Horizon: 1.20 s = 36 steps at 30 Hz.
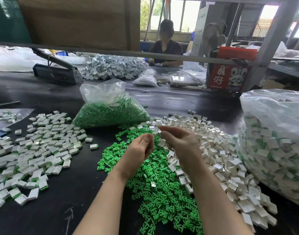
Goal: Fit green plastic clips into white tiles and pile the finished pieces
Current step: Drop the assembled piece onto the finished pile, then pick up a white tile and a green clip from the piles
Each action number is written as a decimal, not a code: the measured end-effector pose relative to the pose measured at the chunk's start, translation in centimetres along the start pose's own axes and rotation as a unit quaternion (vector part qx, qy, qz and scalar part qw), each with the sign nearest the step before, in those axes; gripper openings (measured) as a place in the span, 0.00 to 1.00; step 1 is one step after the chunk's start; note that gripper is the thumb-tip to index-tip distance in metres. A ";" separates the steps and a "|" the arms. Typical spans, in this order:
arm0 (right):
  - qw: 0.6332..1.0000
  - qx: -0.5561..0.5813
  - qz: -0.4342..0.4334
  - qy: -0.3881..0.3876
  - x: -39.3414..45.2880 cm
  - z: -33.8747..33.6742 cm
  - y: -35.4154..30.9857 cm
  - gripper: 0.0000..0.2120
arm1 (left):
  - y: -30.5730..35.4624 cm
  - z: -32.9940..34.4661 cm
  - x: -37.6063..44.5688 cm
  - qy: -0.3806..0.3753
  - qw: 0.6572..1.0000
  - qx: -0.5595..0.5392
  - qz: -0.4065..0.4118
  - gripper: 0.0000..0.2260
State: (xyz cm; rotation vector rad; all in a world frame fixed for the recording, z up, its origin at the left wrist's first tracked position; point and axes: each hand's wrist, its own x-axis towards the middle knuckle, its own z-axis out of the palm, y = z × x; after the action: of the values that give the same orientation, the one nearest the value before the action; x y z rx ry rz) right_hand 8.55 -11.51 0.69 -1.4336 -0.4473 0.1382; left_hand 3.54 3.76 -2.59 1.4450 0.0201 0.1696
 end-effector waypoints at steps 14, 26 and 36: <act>0.999 -0.031 -0.006 0.045 -0.1 1.4 -0.1 0.05 | 0.3 0.5 -0.1 0.018 0.994 0.093 0.050 0.15; 1.000 -0.019 0.010 0.018 -0.1 1.4 -0.1 0.05 | 0.6 0.7 -0.3 0.027 0.990 0.124 0.068 0.13; 0.929 -0.368 -0.036 -0.025 0.1 2.0 0.6 0.09 | 0.4 1.5 0.0 0.037 0.991 0.116 0.054 0.13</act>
State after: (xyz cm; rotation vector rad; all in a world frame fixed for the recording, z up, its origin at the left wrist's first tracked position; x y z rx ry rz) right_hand 8.01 -9.50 0.23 -2.1503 -0.6303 -0.0665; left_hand 3.70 2.30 -1.95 1.6720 0.0226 0.3179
